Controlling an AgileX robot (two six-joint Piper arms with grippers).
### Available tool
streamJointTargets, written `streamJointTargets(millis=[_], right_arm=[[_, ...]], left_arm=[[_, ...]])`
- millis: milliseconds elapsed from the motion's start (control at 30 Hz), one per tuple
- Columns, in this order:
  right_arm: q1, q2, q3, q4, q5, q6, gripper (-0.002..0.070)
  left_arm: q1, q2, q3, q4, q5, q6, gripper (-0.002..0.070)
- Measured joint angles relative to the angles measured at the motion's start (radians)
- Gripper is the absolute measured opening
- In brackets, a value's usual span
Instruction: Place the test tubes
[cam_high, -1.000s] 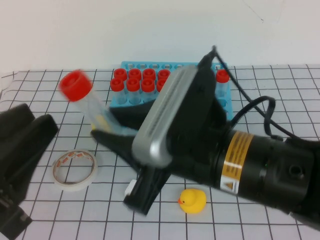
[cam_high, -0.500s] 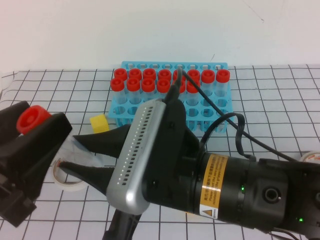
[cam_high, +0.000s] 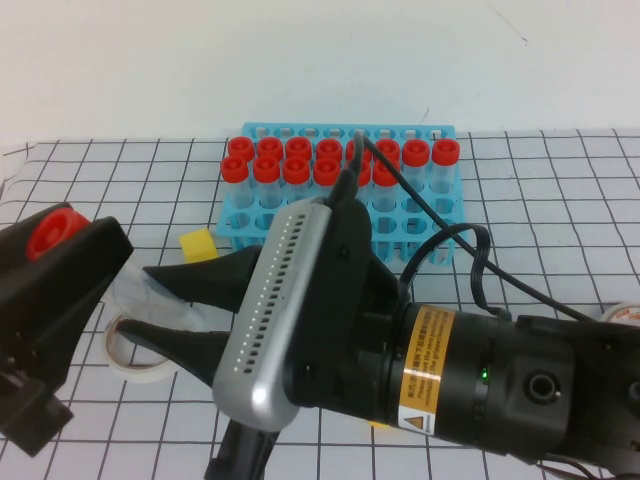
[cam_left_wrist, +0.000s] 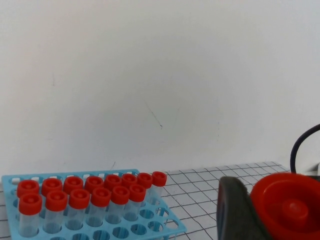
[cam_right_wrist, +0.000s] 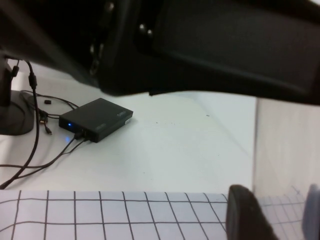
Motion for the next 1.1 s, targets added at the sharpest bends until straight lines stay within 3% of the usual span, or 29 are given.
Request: streamJointTargets(millis=[100, 267, 467, 567, 733, 900, 1100], right_arm=[[0.000, 0.000, 0.000, 0.000, 0.006, 0.036, 0.0284], [0.000, -0.015, 0.000, -0.004, 0.063, 0.068, 0.0515], [0.002, -0.141, 0.000, -0.005, 0.447, 0.075, 0.0554], [0.002, -0.221, 0.000, -0.005, 0.668, 0.059, 0.0456], [0.002, -0.360, 0.000, 0.005, 0.967, -0.023, 0.0097], [0.002, -0.481, 0.000, 0.019, 1.168, -0.079, 0.0011], [0.002, -0.628, 0.000, 0.024, 1.314, -0.113, 0.0000]], left_arm=[[-0.002, 0.000, 0.000, 0.035, -0.003, 0.000, 0.0262], [-0.002, 0.002, 0.000, 0.103, -0.022, 0.011, 0.0262], [-0.002, 0.048, 0.000, 0.273, -0.108, 0.026, 0.0262], [-0.002, 0.120, 0.000, 0.348, -0.199, 0.026, 0.0262], [-0.002, 0.295, 0.000, 0.389, -0.451, 0.011, 0.0262], [-0.002, 0.513, -0.010, 0.428, -0.707, -0.006, 0.0262], [-0.002, 0.782, -0.153, 0.580, -0.767, -0.134, 0.0262]])
